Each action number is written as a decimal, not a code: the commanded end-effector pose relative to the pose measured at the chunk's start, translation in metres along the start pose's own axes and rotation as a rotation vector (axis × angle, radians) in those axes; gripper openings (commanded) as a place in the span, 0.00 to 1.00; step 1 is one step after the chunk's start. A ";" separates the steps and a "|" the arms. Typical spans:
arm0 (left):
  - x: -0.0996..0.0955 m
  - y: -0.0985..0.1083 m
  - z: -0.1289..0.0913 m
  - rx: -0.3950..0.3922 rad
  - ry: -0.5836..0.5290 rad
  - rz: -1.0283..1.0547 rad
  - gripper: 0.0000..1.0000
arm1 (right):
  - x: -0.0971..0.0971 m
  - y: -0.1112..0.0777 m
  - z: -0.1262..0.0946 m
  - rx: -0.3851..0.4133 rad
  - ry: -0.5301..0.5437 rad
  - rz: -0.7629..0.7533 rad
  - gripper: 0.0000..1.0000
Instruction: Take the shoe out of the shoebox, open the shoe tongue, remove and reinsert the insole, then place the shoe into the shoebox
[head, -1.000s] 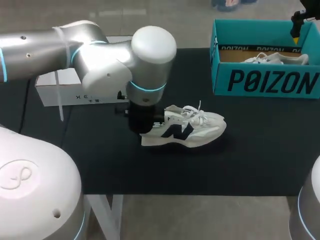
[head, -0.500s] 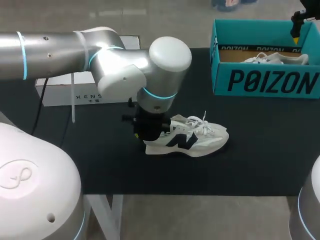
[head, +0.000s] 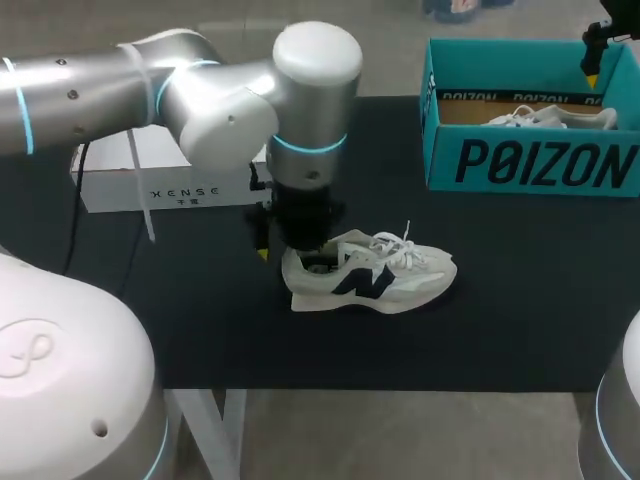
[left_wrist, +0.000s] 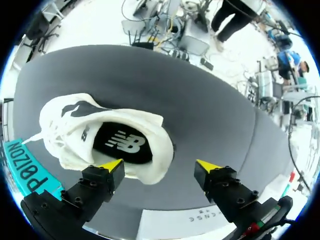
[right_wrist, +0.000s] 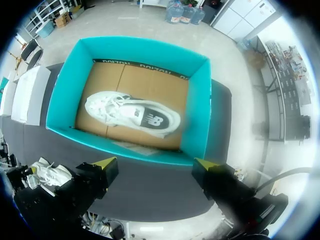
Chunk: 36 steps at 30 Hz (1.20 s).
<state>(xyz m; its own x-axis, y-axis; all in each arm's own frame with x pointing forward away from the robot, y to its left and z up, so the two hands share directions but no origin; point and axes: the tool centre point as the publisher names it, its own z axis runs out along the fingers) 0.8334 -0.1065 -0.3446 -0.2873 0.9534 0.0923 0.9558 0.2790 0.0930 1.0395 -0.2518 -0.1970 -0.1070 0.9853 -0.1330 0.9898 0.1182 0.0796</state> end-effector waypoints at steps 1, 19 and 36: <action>0.023 0.018 -0.016 0.207 -0.257 -0.281 1.00 | 0.000 -0.001 0.000 -0.001 -0.001 0.000 1.00; 0.023 0.018 -0.016 0.207 -0.257 -0.281 1.00 | 0.000 -0.001 0.000 -0.001 -0.001 0.000 1.00; 0.069 0.024 -0.004 0.352 -0.632 -1.238 1.00 | 0.000 -0.001 0.000 -0.001 -0.001 0.000 1.00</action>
<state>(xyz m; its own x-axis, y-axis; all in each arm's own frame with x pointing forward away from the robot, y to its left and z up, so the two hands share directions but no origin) 0.8429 -0.0438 -0.3253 -0.8428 0.4983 -0.2035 0.5360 0.8115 -0.2326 1.0395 -0.2519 -0.1970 -0.1070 0.9853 -0.1330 0.9898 0.1182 0.0796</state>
